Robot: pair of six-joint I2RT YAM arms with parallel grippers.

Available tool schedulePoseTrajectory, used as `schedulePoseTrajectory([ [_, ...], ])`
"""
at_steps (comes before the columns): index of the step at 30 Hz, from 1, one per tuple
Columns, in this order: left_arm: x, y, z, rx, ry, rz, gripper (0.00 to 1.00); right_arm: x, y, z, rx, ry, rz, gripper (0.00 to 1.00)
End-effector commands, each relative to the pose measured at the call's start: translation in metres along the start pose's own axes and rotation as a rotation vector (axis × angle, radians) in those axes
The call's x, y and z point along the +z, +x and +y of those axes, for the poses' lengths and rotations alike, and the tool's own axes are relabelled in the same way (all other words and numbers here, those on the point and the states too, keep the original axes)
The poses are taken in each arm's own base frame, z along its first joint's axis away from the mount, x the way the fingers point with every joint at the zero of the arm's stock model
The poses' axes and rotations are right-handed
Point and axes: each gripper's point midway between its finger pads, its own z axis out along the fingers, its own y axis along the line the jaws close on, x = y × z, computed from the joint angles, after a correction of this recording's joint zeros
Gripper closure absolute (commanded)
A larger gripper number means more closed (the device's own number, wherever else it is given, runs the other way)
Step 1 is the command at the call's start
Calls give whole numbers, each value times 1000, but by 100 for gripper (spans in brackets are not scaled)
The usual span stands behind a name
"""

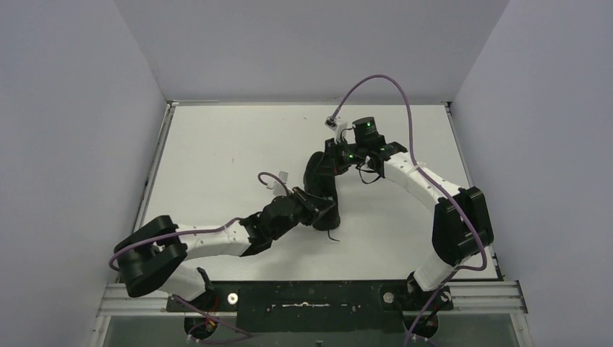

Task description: Tie the shoes

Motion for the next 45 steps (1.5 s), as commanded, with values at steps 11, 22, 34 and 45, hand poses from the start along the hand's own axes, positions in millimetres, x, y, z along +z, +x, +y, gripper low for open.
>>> schedulePoseTrajectory([
  [11, 62, 30, -59, 128, 222, -48, 95, -13, -30, -5, -125, 38, 5, 100],
  [22, -29, -16, -21, 647, 120, 196, 13, -14, -39, -5, -116, 51, -2, 100],
  [34, -35, -87, -28, 1158, 540, 371, 34, -25, -46, 12, -46, -23, -39, 100],
  [45, 35, -89, -40, 1012, 764, 376, 35, -25, -42, 16, 18, -40, -44, 100],
])
